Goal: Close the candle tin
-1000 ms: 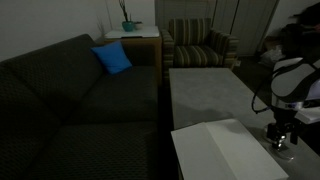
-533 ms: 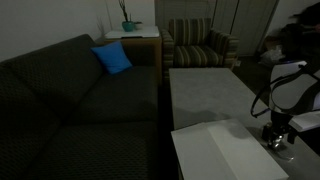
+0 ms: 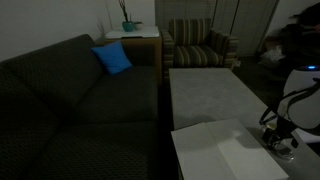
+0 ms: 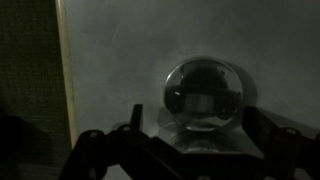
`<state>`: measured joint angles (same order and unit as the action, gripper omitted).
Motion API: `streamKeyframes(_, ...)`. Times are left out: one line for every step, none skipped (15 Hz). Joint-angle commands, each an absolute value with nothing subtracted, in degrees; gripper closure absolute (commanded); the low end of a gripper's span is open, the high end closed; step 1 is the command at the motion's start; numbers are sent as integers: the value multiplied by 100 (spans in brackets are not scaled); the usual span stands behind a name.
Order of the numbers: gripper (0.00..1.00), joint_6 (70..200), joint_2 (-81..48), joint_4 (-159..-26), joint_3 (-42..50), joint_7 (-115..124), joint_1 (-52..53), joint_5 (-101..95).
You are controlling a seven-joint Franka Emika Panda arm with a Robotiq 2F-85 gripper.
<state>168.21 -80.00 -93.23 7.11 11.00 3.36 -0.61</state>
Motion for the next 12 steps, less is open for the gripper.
streamKeyframes(0, 17816, -7886, -10052, 989, 1319, 676, 177)
streamKeyframes(0, 18048, -7918, -10127, 1044, 1327, 748, 252)
streamKeyframes(0, 18216, -7931, -10208, 1076, 1307, 796, 325)
streamKeyframes(0, 18351, -7953, -10265, 1064, 1242, 782, 383)
streamKeyframes(0, 18464, -7977, -10304, 1013, 1159, 716, 415)
streamKeyframes(0, 18601, -8015, -10307, 938, 1067, 615, 411)
streamKeyframes(0, 18827, -8066, -10280, 750, 868, 344, 295)
streamKeyframes(0, 19010, -8114, -10256, 620, 721, 153, 208)
streamKeyframes(0, 19204, -8187, -10193, 420, 519, -143, 71)
streamKeyframes(0, 19348, -8267, -10130, 274, 354, -373, -50)
streamKeyframes(0, 19463, -8337, -10068, 98, 161, -672, -231)
streamKeyframes(0, 19503, -8386, -10028, -38, 11, -929, -414)
